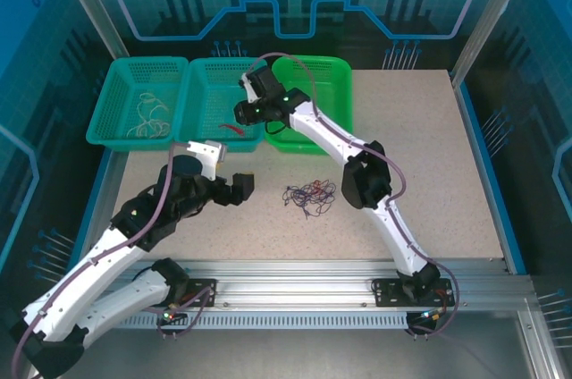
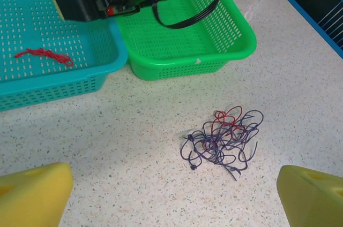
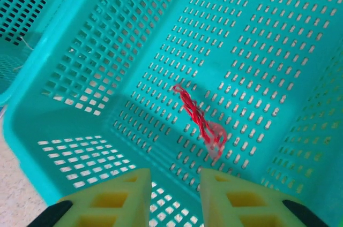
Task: Untangle the cables
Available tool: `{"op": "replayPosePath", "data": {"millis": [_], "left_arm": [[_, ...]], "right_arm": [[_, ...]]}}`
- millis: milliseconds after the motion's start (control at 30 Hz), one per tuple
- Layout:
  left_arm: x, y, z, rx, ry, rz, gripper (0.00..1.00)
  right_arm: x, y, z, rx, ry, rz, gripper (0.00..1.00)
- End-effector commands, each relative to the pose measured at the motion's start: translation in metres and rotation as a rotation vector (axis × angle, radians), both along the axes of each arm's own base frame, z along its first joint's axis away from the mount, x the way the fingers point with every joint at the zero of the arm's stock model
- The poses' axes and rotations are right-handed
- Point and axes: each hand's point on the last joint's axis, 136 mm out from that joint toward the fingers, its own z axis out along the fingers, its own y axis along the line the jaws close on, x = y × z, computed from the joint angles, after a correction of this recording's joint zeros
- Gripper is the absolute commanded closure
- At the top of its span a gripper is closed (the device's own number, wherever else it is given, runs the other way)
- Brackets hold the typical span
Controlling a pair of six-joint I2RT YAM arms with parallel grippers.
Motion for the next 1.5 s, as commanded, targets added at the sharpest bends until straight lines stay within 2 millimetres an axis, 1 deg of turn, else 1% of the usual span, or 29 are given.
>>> {"op": "replayPosePath", "data": {"millis": [0, 67, 133, 200, 267, 333, 367, 467, 533, 633, 667, 733, 833, 900, 1000, 1033, 1100, 1167, 1267, 1333, 1367, 1400, 1467], "left_arm": [[0.005, -0.002, -0.001, -0.037, 0.027, 0.031, 0.01], [0.009, -0.009, -0.004, -0.073, 0.05, 0.03, 0.01], [0.012, -0.025, -0.009, -0.112, 0.088, -0.017, 0.01], [0.012, -0.045, -0.015, -0.141, 0.126, -0.097, 0.02], [0.015, -0.059, -0.022, -0.158, 0.159, -0.126, 0.04], [0.019, -0.074, -0.031, -0.168, 0.179, -0.143, 0.09], [0.021, -0.082, -0.035, -0.168, 0.185, -0.156, 0.11], [0.029, -0.102, -0.049, -0.159, 0.195, -0.173, 0.19], [0.037, -0.115, -0.062, -0.146, 0.216, -0.173, 0.23], [0.047, -0.139, -0.081, -0.096, 0.235, -0.188, 0.31], [0.051, -0.147, -0.087, -0.082, 0.244, -0.194, 0.32], [0.059, -0.163, -0.103, -0.058, 0.287, -0.193, 0.34], [0.07, -0.179, -0.129, -0.016, 0.348, -0.179, 0.32], [0.078, -0.18, -0.146, 0.023, 0.374, -0.144, 0.29], [0.087, -0.173, -0.171, 0.095, 0.385, -0.09, 0.29], [0.088, -0.168, -0.18, 0.124, 0.391, -0.07, 0.31], [0.084, -0.166, -0.197, 0.159, 0.418, -0.083, 0.37], [0.074, -0.166, -0.208, 0.15, 0.465, -0.098, 0.46], [0.054, -0.164, -0.22, 0.102, 0.528, -0.113, 0.6], [0.043, -0.16, -0.222, 0.057, 0.555, -0.1, 0.75], [0.039, -0.161, -0.221, 0.029, 0.561, -0.097, 0.8], [0.034, -0.162, -0.22, -0.007, 0.57, -0.093, 0.84], [0.026, -0.169, -0.216, -0.088, 0.592, -0.1, 0.84]], "right_arm": [[-0.024, -0.022, 0.08, 0.053, -0.067, 0.038, 0.69], [-0.041, -0.039, 0.099, 0.063, -0.091, 0.038, 0.69], [-0.063, -0.062, 0.116, 0.066, -0.131, 0.026, 0.68], [-0.084, -0.088, 0.127, 0.066, -0.164, 0.0, 0.65], [-0.108, -0.114, 0.134, 0.07, -0.19, -0.033, 0.63], [-0.133, -0.142, 0.127, 0.073, -0.2, -0.067, 0.55], [-0.142, -0.155, 0.122, 0.071, -0.199, -0.09, 0.52], [-0.17, -0.197, 0.1, 0.056, -0.166, -0.19, 0.47], [-0.187, -0.226, 0.08, 0.042, -0.137, -0.275, 0.42], [-0.203, -0.258, 0.047, 0.026, -0.082, -0.399, 0.32], [-0.209, -0.266, 0.025, 0.005, -0.031, -0.428, 0.3], [-0.217, -0.27, -0.003, 0.002, 0.068, -0.456, 0.29], [-0.222, -0.263, -0.038, -0.026, 0.209, -0.458, 0.28], [-0.222, -0.257, -0.054, -0.05, 0.287, -0.458, 0.28], [-0.22, -0.244, -0.072, -0.048, 0.381, -0.468, 0.28], [-0.219, -0.242, -0.077, -0.042, 0.402, -0.477, 0.27], [-0.215, -0.239, -0.085, -0.038, 0.423, -0.49, 0.27], [-0.212, -0.24, -0.093, -0.047, 0.444, -0.51, 0.26], [-0.213, -0.236, -0.104, -0.047, 0.484, -0.514, 0.26], [-0.217, -0.23, -0.11, -0.027, 0.523, -0.506, 0.26], [-0.218, -0.227, -0.113, -0.018, 0.539, -0.507, 0.27], [-0.222, -0.225, -0.118, -0.013, 0.56, -0.514, 0.26], [-0.225, -0.222, -0.125, -0.004, 0.587, -0.525, 0.27]]}}
